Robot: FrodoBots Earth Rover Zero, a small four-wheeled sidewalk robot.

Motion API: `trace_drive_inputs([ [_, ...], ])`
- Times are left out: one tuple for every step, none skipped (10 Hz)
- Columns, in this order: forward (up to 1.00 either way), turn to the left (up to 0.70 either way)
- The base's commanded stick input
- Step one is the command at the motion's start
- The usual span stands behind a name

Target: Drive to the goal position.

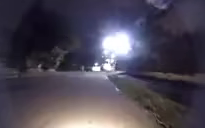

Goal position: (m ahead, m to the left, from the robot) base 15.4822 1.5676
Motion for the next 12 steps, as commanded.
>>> trace_drive_inputs([
  [0.7,0.0],
  [0.7,0.0],
  [0.7,0.0],
  [0.7,0.0],
  [0.7,0.0],
  [0.7,0.0],
  [0.7,0.0],
  [0.7,0.0],
  [0.7,0.0],
  [0.7,0.0],
  [0.7,0.0],
  [0.7,0.0],
])
